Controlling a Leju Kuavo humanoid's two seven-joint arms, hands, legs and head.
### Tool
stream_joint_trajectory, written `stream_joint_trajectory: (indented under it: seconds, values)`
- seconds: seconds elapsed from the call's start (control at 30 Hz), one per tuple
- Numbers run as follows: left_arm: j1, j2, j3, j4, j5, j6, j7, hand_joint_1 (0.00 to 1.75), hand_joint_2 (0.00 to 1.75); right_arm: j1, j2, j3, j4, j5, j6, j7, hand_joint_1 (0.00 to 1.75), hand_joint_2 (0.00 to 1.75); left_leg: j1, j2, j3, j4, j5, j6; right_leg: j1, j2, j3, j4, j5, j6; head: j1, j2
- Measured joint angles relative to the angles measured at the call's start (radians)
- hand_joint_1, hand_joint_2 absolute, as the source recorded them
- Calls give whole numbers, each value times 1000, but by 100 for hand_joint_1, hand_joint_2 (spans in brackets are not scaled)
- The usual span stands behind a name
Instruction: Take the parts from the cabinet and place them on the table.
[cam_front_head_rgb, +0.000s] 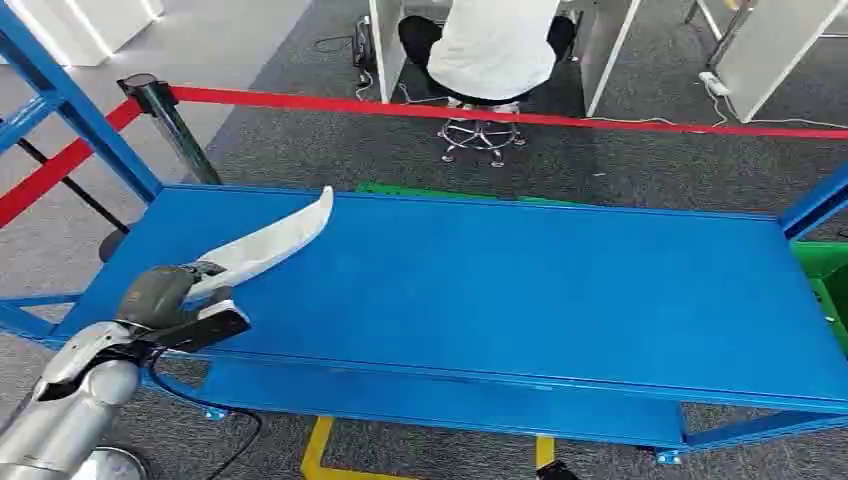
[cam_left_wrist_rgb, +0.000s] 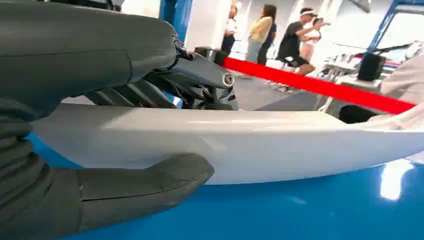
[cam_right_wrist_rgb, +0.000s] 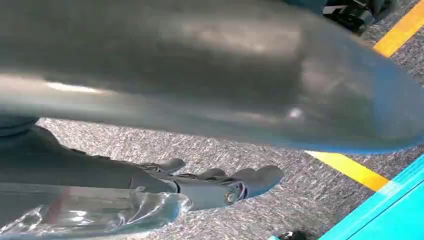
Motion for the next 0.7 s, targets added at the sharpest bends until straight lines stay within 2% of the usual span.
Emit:
stream_joint_trajectory:
  seconds: [0.23,0.37,0.4,0.43,0.47,0.5,0.53,0.6,0.63,0.67,0.7]
  values:
    - [16,-8,0,-40,3,6,-9,175,175,1,0,-1,0,0,-1,0,0,0,0,0,0,0,0,0,0,0,0,0,0,0,0,0]
    - [55,-20,-2,-107,-3,28,-29,175,175,4,0,-13,0,-6,-5,-10,0,0,0,0,0,0,0,0,0,0,0,0,0,0,0,0]
    - [67,-23,-4,-131,-4,35,-31,175,175,5,0,-18,0,-9,-6,-13,0,0,-5,0,-1,6,-2,11,-7,0,3,-12,8,10,0,0]
    - [81,-30,-8,-157,-6,42,-32,175,175,6,0,-21,0,-10,-6,-15,0,0,-4,1,2,-6,13,23,-7,3,6,-22,17,17,-2,0]
    - [94,-34,-14,-185,-8,49,-34,175,175,6,0,-26,0,-14,-6,-17,0,0,9,6,15,-41,30,26,-3,1,1,-21,9,19,-3,0]
    - [105,-44,-24,-213,-17,61,-37,175,175,8,0,-30,0,-18,-6,-19,0,0,10,9,19,-55,39,25,-2,-2,-4,-9,-9,25,2,0]
    - [117,-51,-31,-239,-23,71,-39,175,175,8,0,-34,0,-20,-5,-19,0,0,13,11,19,-57,42,28,-4,-3,-28,48,-50,31,3,0]
    - [144,-63,-48,-282,-37,88,-41,175,175,11,-1,-45,0,-25,-1,-22,0,0,17,16,19,-57,41,27,-13,-3,-89,201,-119,43,3,0]
    - [157,-67,-57,-299,-43,93,-43,175,175,13,-1,-50,0,-27,1,-24,0,0,20,18,18,-56,41,26,-17,-4,-109,250,-130,50,2,0]
    - [167,-72,-66,-315,-45,97,-45,175,175,16,-2,-53,0,-27,3,-26,0,0,25,18,18,-56,41,20,-22,-4,-108,252,-117,57,3,0]
    - [176,-75,-74,-329,-50,102,-45,175,175,17,-2,-56,0,-28,5,-27,0,0,32,18,18,-54,40,11,-28,-6,-84,210,-83,66,2,0]
